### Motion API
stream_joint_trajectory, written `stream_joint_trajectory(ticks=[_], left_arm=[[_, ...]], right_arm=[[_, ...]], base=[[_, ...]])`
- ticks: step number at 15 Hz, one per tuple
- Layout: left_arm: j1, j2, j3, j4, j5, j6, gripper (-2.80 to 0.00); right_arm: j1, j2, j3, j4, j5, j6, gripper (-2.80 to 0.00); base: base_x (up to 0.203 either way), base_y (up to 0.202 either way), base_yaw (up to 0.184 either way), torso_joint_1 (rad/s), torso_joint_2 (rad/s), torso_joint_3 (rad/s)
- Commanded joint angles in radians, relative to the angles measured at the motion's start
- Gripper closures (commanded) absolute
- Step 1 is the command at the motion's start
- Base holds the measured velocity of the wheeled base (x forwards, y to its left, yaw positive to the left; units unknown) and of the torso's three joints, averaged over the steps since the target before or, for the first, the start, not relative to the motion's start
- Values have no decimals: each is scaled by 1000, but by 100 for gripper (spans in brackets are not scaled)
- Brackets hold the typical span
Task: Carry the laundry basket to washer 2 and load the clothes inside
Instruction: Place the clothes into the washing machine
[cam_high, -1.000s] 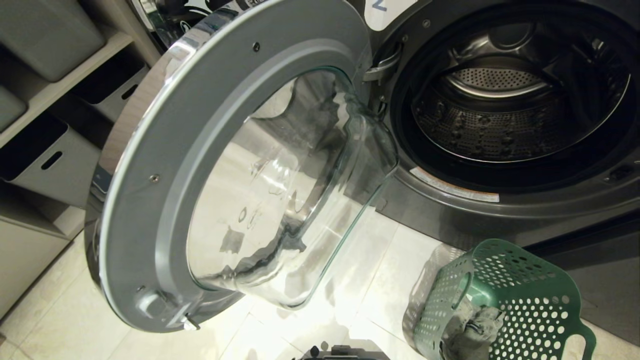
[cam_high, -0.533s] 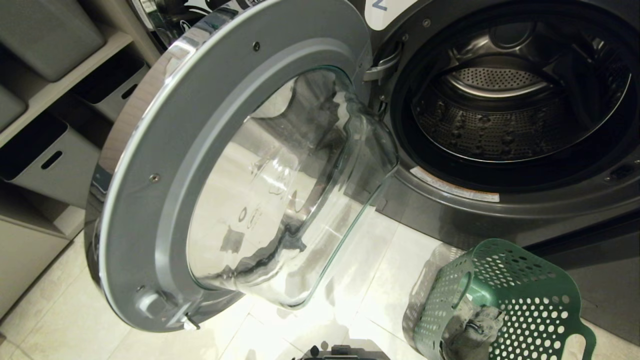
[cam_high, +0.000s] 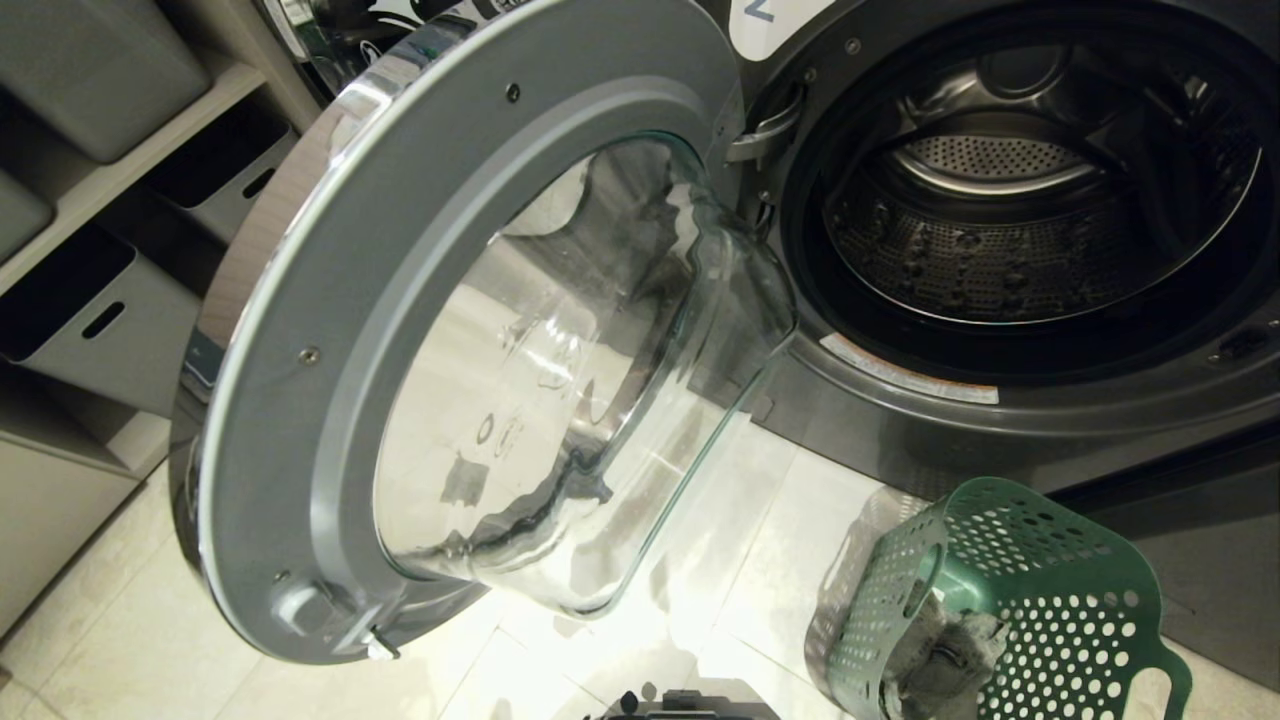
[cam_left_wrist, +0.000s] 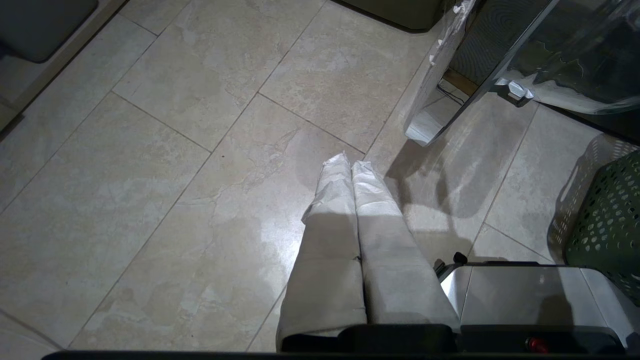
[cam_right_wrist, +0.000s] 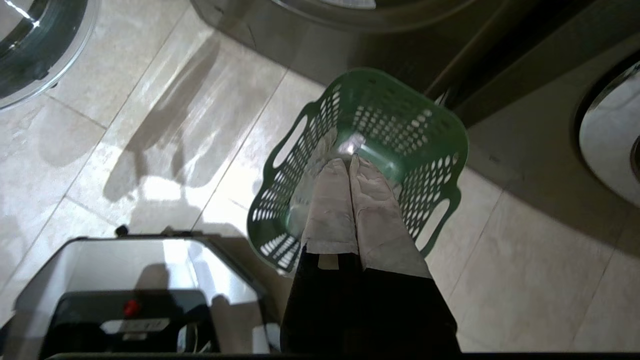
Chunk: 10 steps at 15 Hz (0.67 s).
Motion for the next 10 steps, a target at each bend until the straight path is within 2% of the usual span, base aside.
stream_joint_trajectory(ticks=[1, 4, 7, 8, 10], left_arm=[[0, 2, 2, 0, 0, -1, 0], [0, 2, 2, 0, 0, 0, 0], [0, 2, 2, 0, 0, 0, 0], [0, 2, 2, -2, 0, -2, 0], [0, 2, 2, 0, 0, 0, 0]], right_arm=[[1, 305, -110, 50, 6, 46, 0], [1, 651, -188, 78, 75, 102, 0], [-1, 937, -143, -5, 119, 130, 0], [-8, 1016, -109, -63, 112, 137, 0], [-61, 1156, -53, -172, 45, 145, 0]], base=[[0, 0, 0, 0, 0, 0], [0, 0, 0, 0, 0, 0], [0, 0, 0, 0, 0, 0], [0, 0, 0, 0, 0, 0], [0, 0, 0, 0, 0, 0]])
